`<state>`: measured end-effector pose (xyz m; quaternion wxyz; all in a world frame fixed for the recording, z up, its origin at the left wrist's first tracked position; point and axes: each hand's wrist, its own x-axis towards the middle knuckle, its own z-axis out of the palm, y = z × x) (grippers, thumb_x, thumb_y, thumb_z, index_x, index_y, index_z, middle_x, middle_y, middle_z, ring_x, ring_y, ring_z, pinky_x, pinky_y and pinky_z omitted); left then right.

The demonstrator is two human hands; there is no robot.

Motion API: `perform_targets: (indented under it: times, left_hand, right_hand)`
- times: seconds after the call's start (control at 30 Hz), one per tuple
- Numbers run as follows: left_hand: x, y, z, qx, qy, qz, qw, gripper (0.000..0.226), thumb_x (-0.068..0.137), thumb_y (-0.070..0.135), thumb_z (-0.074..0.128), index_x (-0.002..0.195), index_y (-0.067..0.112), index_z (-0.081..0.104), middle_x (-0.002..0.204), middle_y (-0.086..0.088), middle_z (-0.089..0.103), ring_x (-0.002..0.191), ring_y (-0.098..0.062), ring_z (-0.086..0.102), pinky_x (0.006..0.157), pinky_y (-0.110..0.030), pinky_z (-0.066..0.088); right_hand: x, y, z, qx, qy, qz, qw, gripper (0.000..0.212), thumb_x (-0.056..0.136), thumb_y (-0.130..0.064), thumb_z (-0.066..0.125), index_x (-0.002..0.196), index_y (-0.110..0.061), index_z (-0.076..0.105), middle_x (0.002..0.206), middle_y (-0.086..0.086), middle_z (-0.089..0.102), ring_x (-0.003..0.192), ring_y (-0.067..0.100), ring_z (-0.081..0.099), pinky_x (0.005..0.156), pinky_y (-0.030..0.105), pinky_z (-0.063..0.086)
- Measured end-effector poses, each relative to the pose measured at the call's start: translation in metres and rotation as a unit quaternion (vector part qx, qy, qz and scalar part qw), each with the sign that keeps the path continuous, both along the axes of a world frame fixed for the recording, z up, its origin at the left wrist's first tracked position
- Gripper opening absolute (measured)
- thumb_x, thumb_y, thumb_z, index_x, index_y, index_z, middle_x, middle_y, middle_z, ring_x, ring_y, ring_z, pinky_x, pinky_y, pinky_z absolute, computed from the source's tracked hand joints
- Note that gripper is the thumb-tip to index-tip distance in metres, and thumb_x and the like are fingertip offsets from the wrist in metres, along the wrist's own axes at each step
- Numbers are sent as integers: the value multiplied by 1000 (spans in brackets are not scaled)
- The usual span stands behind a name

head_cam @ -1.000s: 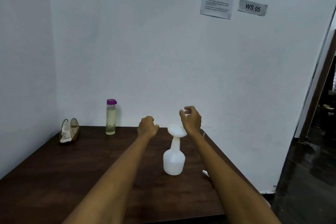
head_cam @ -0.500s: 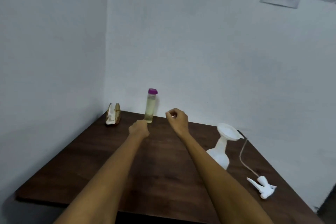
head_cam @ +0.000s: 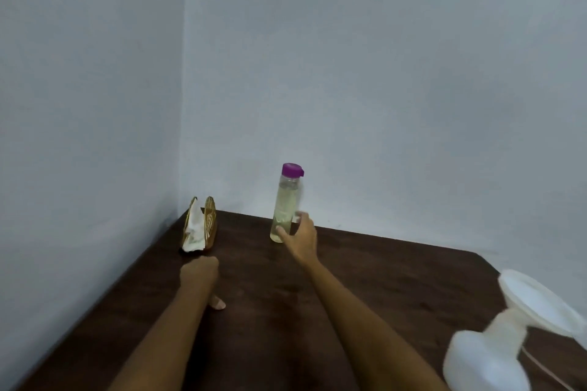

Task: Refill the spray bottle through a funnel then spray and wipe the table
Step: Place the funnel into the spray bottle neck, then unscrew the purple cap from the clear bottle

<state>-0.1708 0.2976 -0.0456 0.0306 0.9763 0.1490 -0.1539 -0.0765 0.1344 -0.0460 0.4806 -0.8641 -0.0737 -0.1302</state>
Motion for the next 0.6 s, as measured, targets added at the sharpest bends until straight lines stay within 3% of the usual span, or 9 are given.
perform_targets:
  times: [0.07,0.13,0.17,0.23,0.3,0.4,0.5,0.6]
  left_hand:
    - [25,10,2,-18,36,11,999,88,75,40,78,144,11,31,147,-8,39,136,-23,43,109,-34,37]
    - [42,11,1,-31,69,37,996,86,81,41,71,146,8,27,150,-8,36,139,-20,39,113,-32,32]
    - [48,11,-1,-9,93,16,995,77,86,40,65,146,7,30,149,-7,38,139,-20,39,113,-31,32]
    - [67,13,-15,120,91,-132,980,51,98,30,48,140,4,41,145,-9,45,135,-21,45,108,-28,37]
    - [70,9,-16,96,84,-154,980,50,98,28,48,141,3,41,145,-11,45,134,-22,46,107,-27,38]
    - [67,2,-15,18,32,-59,998,64,93,27,60,147,10,31,152,-8,35,140,-19,38,112,-27,34]
    - [55,2,-11,44,14,-69,997,59,98,19,50,150,9,25,155,-9,28,143,-20,32,115,-28,30]
    - [23,2,-3,66,7,-46,997,72,90,38,62,147,10,29,153,-7,34,141,-19,38,114,-28,33]
  right_hand:
    - [35,3,8,13,4,-25,1000,79,81,-28,72,143,-8,29,141,13,42,132,27,40,106,35,38]
    - [66,10,15,53,33,-41,997,85,80,-31,73,145,-8,24,145,13,39,135,30,38,111,41,35]
    - [79,16,17,75,47,-42,995,82,79,-31,73,144,-9,27,143,12,43,132,30,43,110,43,38]
    - [100,28,18,97,53,-38,993,71,78,-30,74,135,-10,37,131,11,53,120,30,53,103,45,45]
    - [109,37,16,94,48,-42,993,64,77,-28,74,128,-10,41,122,11,58,111,28,58,96,40,50]
    - [105,39,12,81,25,-57,995,54,76,-26,76,118,-8,49,114,10,63,102,26,62,84,31,50]
    - [78,32,17,96,23,-42,994,47,71,-27,79,108,-8,58,106,8,68,96,24,66,83,32,54]
    - [28,12,25,158,45,-64,984,44,67,-31,82,101,-10,65,100,4,71,88,19,68,73,26,53]
